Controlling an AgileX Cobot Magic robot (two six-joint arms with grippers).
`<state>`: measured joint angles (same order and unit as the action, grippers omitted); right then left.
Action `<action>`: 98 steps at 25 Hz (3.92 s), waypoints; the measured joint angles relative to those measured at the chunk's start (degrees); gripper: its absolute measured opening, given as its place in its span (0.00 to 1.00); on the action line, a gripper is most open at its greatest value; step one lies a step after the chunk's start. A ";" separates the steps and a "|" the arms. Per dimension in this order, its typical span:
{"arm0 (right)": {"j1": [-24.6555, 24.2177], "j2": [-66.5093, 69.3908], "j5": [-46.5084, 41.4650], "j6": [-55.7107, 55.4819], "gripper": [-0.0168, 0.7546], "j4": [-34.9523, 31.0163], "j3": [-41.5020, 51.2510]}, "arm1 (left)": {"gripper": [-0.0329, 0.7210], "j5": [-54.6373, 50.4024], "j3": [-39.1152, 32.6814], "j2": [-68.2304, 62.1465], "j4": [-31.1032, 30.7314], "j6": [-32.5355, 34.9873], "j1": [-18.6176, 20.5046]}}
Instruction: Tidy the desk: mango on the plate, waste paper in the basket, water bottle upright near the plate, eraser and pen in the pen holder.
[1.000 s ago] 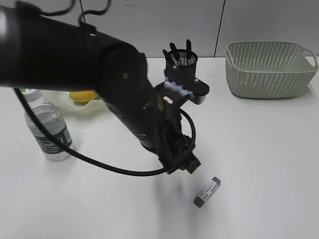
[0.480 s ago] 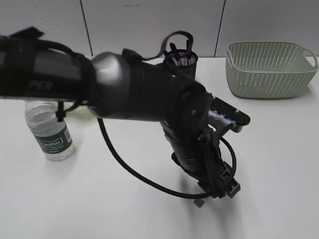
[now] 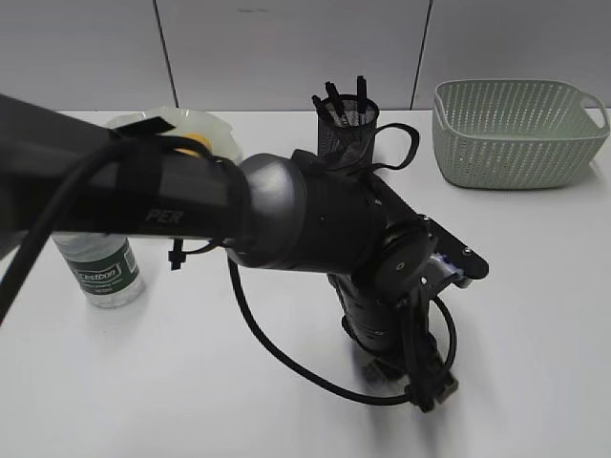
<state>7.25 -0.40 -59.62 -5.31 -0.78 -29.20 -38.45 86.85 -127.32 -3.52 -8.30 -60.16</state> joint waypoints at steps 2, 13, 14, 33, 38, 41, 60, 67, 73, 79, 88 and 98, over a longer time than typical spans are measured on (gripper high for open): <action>0.00 0.00 0.00 0.00 0.59 0.00 0.00 | 0.23 0.09 0.00 -0.06 -1.39 -0.11 0.00; 0.00 0.00 0.00 0.00 0.59 0.00 0.00 | 0.23 24.57 0.00 11.10 -3.66 -0.14 13.30; 0.00 0.00 0.00 0.00 0.59 0.00 0.00 | 0.23 29.31 0.00 11.57 -3.80 -0.14 15.88; 0.00 0.00 0.00 0.00 0.59 0.00 0.00 | 0.23 77.26 0.00 -3.94 -3.75 -0.18 24.61; 0.00 0.00 0.00 0.00 0.59 0.00 0.00 | 0.24 78.06 0.55 -5.92 -3.62 -0.18 24.83; 0.00 0.00 0.00 0.00 0.59 0.00 0.00 | 0.35 78.27 0.55 -6.25 -2.88 -0.18 25.02; 0.00 0.00 0.00 0.00 0.59 0.00 0.00 | 0.36 15.82 0.94 15.94 -5.15 1.13 25.34; 0.00 0.00 0.00 0.00 0.59 0.00 0.00 | 0.36 -2.79 -15.87 37.79 -5.60 2.88 25.60; 0.00 0.00 0.00 0.00 0.59 0.00 0.00 | 0.36 -10.20 -36.45 67.29 -1.88 2.88 25.60; 0.00 0.00 0.00 0.00 0.59 0.00 0.00 | 0.36 -17.66 -48.77 95.38 -1.02 2.88 25.55; 0.00 0.00 0.00 0.00 0.59 0.00 0.00 | 0.35 -21.80 -55.98 116.53 -0.95 2.89 25.55; 0.00 0.00 0.00 0.00 0.59 0.00 0.00 | 0.34 -22.00 -56.00 127.63 -1.06 3.05 25.55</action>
<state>7.25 -0.40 -59.62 -5.31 -0.78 -29.20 -60.45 30.85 0.31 -4.58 -5.25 -34.61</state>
